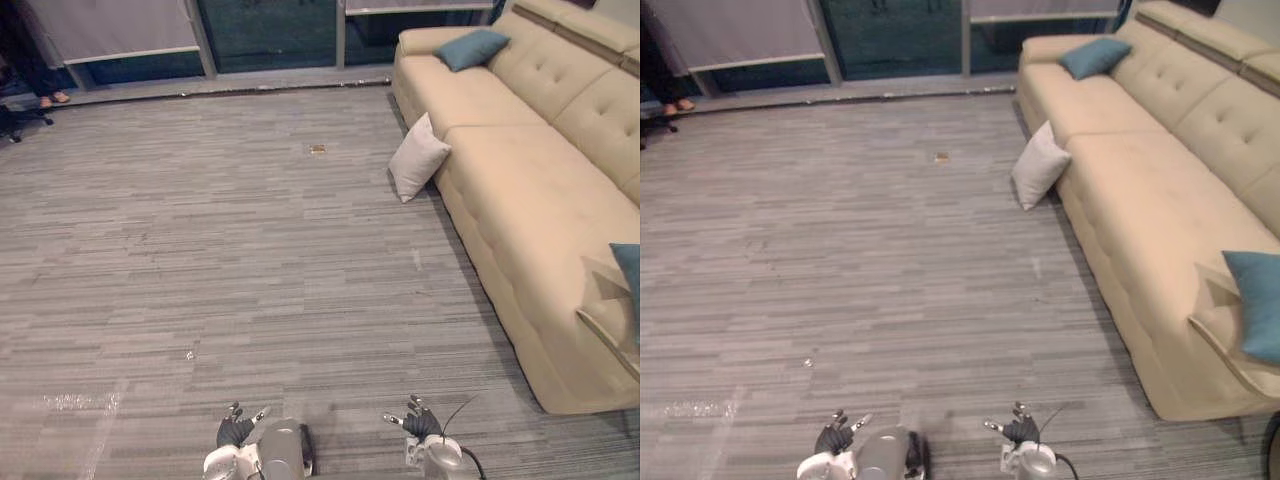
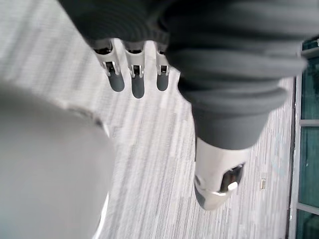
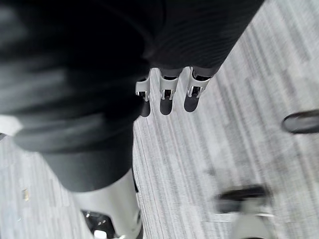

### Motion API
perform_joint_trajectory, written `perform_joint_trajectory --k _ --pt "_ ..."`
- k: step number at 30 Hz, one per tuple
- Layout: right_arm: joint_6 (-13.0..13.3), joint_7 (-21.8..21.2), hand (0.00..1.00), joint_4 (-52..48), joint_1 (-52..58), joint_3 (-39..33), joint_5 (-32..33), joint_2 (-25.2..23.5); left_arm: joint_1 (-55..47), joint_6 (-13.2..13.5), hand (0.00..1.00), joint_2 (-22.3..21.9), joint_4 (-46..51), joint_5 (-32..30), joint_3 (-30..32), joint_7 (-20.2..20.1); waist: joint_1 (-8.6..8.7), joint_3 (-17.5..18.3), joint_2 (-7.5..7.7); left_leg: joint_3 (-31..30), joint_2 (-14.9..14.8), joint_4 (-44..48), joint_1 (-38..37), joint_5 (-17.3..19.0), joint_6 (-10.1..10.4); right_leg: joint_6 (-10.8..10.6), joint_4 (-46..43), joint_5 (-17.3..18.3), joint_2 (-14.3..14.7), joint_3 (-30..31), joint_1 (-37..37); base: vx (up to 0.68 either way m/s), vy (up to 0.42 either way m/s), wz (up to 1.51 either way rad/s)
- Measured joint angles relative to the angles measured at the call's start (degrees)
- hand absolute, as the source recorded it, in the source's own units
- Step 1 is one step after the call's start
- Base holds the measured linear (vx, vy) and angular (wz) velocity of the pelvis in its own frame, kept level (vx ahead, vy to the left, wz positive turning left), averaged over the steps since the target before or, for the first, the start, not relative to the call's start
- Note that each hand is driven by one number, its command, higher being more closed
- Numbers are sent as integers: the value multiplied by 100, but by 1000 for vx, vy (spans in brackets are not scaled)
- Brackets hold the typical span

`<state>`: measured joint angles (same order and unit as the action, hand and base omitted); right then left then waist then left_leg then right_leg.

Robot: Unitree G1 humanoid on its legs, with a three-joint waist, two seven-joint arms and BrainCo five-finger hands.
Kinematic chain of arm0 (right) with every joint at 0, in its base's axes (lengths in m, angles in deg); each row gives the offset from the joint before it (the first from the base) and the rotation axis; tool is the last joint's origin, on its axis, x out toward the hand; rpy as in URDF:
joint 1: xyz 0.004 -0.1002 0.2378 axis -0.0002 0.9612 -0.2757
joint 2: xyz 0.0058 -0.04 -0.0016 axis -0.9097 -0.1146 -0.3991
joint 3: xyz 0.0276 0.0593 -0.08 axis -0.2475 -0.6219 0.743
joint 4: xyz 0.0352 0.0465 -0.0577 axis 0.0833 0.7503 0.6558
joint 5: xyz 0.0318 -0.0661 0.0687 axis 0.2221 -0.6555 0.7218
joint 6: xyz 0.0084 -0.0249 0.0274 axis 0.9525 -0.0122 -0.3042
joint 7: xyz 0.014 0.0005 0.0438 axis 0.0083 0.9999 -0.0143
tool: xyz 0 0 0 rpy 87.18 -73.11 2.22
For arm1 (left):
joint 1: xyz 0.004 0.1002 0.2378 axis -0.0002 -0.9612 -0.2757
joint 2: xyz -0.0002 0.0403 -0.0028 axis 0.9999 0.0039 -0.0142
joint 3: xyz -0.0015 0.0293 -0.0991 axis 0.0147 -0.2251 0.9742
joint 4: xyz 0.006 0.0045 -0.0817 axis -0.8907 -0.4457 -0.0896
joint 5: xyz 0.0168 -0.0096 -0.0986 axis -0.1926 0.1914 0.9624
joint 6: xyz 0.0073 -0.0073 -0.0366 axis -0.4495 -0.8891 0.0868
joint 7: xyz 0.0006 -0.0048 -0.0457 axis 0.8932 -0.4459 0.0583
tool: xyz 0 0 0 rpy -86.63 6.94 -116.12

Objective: Pick up cushions and gather them together orderly.

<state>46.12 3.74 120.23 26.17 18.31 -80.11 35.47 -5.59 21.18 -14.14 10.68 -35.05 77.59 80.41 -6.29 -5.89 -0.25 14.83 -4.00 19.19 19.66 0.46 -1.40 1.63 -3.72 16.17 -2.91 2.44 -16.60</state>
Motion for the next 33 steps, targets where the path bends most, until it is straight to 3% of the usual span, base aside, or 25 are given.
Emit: perform_joint_trajectory --k 1,2,4,5,7,8,11,12,13,15,17,18,19,20,21,22,23,24,25,27,28,29,31,32,33 --pt "2 0 0 -23 45 1 -8 -35 -5 -10 0 50 -3 -11 -1 -8 -1 55 88 56 84 -2 -61 101 -165 13 -289 -10 -103 12 110 588 231 -14" --pt "14 -8 0 -35 84 -7 -10 -86 22 -28 0 123 -48 -15 -8 -4 18 47 213 127 237 20 -344 326 -271 -154 -1400 -109 -214 75 462 685 303 -12" --pt "27 -11 0 -64 195 -35 -23 -99 98 -49 0 212 -141 -29 -111 10 56 -16 294 121 398 -64 -832 643 -308 -751 -3384 -688 -263 227 1175 675 308 10" --pt "62 -14 0 -176 184 -45 -23 -79 131 -130 0 324 -253 -62 -240 6 178 -89 315 25 596 -127 -1437 948 -293 -946 -5329 -1124 -346 255 1913 573 228 45" --pt "85 -14 0 -294 215 -43 -28 -48 126 -158 0 319 -324 -68 -278 10 294 -107 293 -39 649 -268 -1961 1129 -266 -918 -5966 -1060 -354 102 2287 507 156 41" --pt "121 -23 0 -348 228 -51 -27 -36 132 -162 0 267 -333 -75 -286 6 312 -82 234 -128 655 -558 -2416 1249 -270 -762 -6034 -845 -331 -164 2699 520 128 20" --pt "191 -56 0 -510 182 -240 -22 -58 189 -167 0 248 -409 -76 -274 -3 354 -145 219 -300 641 -964 -3143 1464 -207 -551 -5139 -402 -298 -808 3579 642 76 29" --pt "193 -63 0 -502 142 -346 -15 25 267 -197 0 212 -510 -69 -278 -4 427 -174 166 -440 565 -1166 -3523 1593 -147 -452 -3920 -421 -196 -1190 3726 530 -1 43" --pt "189 -62 0 -501 129 -392 -13 43 284 -210 0 192 -515 -64 -282 -5 442 -185 148 -480 536 -1258 -3606 1610 -119 -418 -3321 -527 -130 -1312 3734 785 -47 65" --pt "175 -53 0 -470 111 -428 -12 85 268 -212 0 140 -518 -74 -335 -26 565 -208 214 -748 574 -1589 -4075 1727 70 -346 -1283 -1232 9 -1437 3708 750 -116 79" --pt "146 -54 0 -433 117 -417 -15 91 255 -222 0 151 -533 -84 -321 -21 625 -191 248 -1027 582 -1505 -4329 1751 111 228 -1388 -1833 40 -1289 3686 612 -163 63" --pt "141 -64 0 -431 123 -418 -22 173 220 -236 0 98 -563 -160 -303 -24 618 -118 125 -1207 407 -1162 -4302 1749 112 328 -1709 -1894 112 -1374 3682 757 -240 31" --pt "136 -67 0 -419 105 -410 -26 238 142 -236 0 19 -561 -175 -209 -24 559 -34 -90 -1280 205 -410 -4030 1735 135 355 -1850 -1614 269 -1461 3624 753 -229 14" --pt "132 -62 0 -421 85 -406 -26 245 114 -241 0 -5 -563 -178 -161 -23 563 -31 -163 -1315 138 156 -3782 1677 225 409 -1874 -1520 339 -1489 3580 717 -206 -12" --pt "135 -62 0 -441 46 -357 -23 261 121 -265 0 -55 -555 -181 66 -20 574 -82 -264 -1381 22 1596 -3138 1160 765 458 -1814 -1308 488 -1450 3374 704 -174 -36" --pt "100 -59 0 -439 0 -280 -21 299 116 -269 0 -130 -546 -163 277 -6 539 -145 -365 -1339 -180 2968 -2505 571 1091 525 -1568 -1213 687 -1307 2958 954 -192 -62" --pt "38 -43 0 -372 -32 -205 -9 255 130 -260 0 -140 -478 -161 418 3 489 -272 -373 -975 -492 4077 -2035 770 826 622 -1209 -1121 891 -1123 2271 673 -113 -64" --pt "20 -45 0 -350 -32 -185 -7 213 127 -258 0 -126 -414 -160 420 9 450 -297 -334 -865 -565 4260 -1925 839 762 654 -1094 -1083 912 -1053 2061 730 -101 -76" --pt "9 -45 0 -257 -46 -123 -6 67 101 -238 0 -37 -249 -156 369 4 312 -323 -175 -551 -654 4420 -1537 1031 638 683 -744 -1009 915 -784 1501 433 -66 -61" --pt "0 -44 0 -245 -18 -98 -6 -25 55 -211 0 -4 -131 -147 340 2 266 -275 -51 -287 -704 4035 -849 1318 431 634 -360 -930 893 -476 987 535 -41 -72" --pt "-3 -41 0 -244 -33 -112 -6 -32 49 -181 0 -12 -104 -137 342 8 255 -272 -65 -258 -702 3653 -676 1407 402 585 -265 -900 871 -384 851 552 55 -90" --pt "-5 -24 0 -244 -81 -112 -7 -38 54 -121 0 -41 -73 -98 339 2 222 -291 -114 -211 -594 2531 -323 1466 399 492 -121 -787 777 -146 607 558 139 -77" --pt "-5 -3 0 -240 -87 -147 -8 -2 54 -103 0 -73 -53 -64 295 13 194 -292 -128 -264 -330 891 -166 1172 468 375 49 -604 577 44 337 664 249 -63" --pt "-3 26 0 -206 -85 -153 -10 71 39 -96 0 -70 -53 -41 206 19 165 -264 -179 -299 -231 -130 -95 811 567 278 145 -448 502 184 164 569 269 -45" --pt "0 38 0 -159 -90 -154 -10 110 35 -90 0 -75 -55 -27 184 23 137 -238 -220 -309 -244 -427 -37 659 564 239 184 -353 492 240 83 619 336 -52"
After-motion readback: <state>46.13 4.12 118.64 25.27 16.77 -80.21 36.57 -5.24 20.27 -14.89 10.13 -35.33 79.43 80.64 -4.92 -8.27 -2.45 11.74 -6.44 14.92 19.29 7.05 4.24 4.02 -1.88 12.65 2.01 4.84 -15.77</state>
